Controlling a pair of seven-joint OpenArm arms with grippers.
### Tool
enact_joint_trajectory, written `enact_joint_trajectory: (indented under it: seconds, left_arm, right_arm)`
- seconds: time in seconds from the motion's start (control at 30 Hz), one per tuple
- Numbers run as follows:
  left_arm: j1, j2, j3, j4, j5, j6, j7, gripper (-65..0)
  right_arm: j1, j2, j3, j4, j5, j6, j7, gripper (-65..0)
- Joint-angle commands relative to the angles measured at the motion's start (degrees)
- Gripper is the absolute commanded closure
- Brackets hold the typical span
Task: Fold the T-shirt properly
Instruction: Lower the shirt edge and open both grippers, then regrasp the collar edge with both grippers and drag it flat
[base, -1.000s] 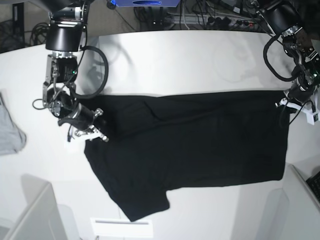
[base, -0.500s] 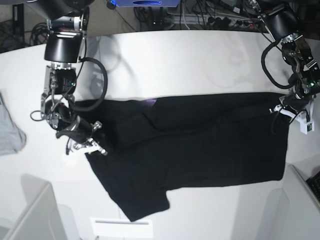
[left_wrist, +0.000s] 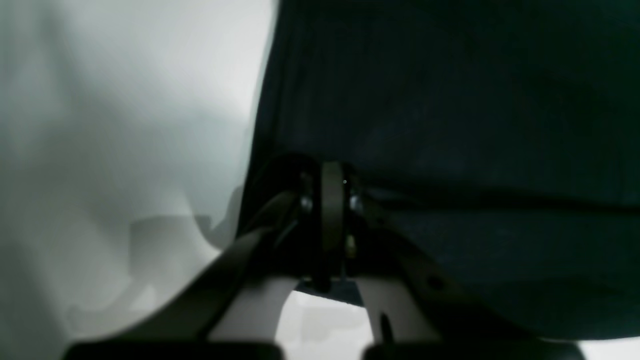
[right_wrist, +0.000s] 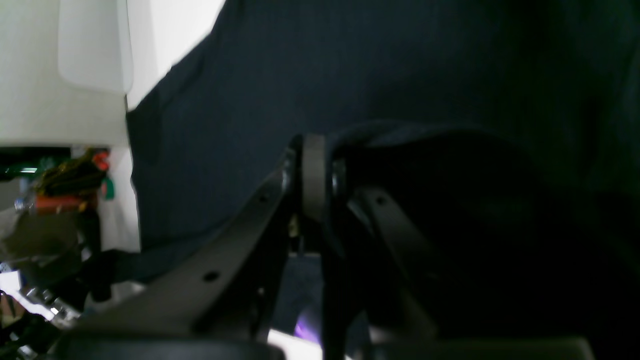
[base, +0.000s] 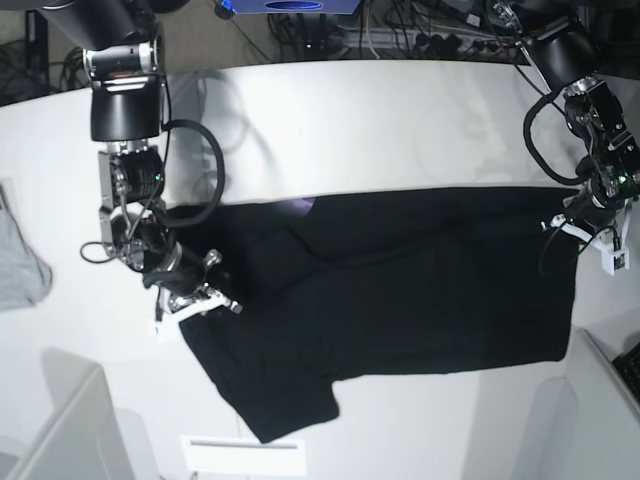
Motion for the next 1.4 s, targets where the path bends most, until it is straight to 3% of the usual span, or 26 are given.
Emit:
enact_joint_trajectory:
  seconds: [0.0, 0.4, 0.43, 0.5, 0.57, 0.73, 0.8, 0.87, 1.03, 1.17, 1.37]
  left_arm:
    - [-1.10, -1.22, -0.18, 1.02, -0.20, -0.05, -1.14, 0.0]
    - [-2.69, -1.31, 1.40, -4.43, -0.20, -0.05, -1.06, 0.0]
    - [-2.86, -1.31, 1.31, -4.52, -0.20, -0.05, -1.06, 0.0]
    - [-3.04, -1.31, 1.31, -4.61, -0.29, -0.05, -1.14, 0.0]
    - [-3.13, -1.31, 1.31, -4.34, -0.55, -0.05, -1.14, -11.2]
    - [-5.32, -1.31, 1.13, -4.61, -0.73, -0.05, -1.23, -45.4]
    - [-6.03, -1.31, 0.61, -3.99, -0.82, -0.05, -1.23, -55.1]
    - [-6.20, -1.05, -3.00, -3.20, -0.82, -0.31, -1.23, -59.6]
    - [-1.90, 0.62, -13.46, 2.51, -8.82, -0.40, -1.06, -59.7]
    - [5.31, 0.62, -17.77, 5.41, -16.64, -0.40, -1.14, -59.2]
    - [12.87, 1.68, -21.55, 5.59, -21.21, -0.40, -1.23, -59.2]
  right_arm:
    - [1.88, 0.74, -0.29, 0.98, 0.86, 0.64, 1.62, 0.0]
    - [0.56, 1.70, 0.15, 0.98, 0.94, -0.77, 1.44, 0.0]
    - [0.47, 1.70, 0.15, 0.98, 0.94, -2.44, 0.92, -3.2]
    - [-0.23, 1.70, 0.15, 1.25, 0.94, -4.55, 0.92, -16.8]
    - [-1.02, 1.70, 0.15, 1.60, 1.03, -5.17, 1.80, -25.8]
    - [-4.98, 1.61, 2.70, 5.29, 1.03, -5.43, 6.28, -27.0]
    - [-7.18, 1.61, 5.08, 7.49, 1.03, -5.52, 7.60, -27.0]
    - [-10.16, 1.61, 7.45, 9.86, 1.03, -5.61, 9.09, -27.0]
    - [-19.04, 1.44, 11.32, 18.22, 1.12, -9.30, 13.40, -27.8]
    - [-26.52, 1.44, 11.06, 24.90, 1.12, -11.76, 17.71, -28.5]
    - [-32.14, -0.85, 11.41, 25.25, 1.12, -14.57, 21.14, -36.3]
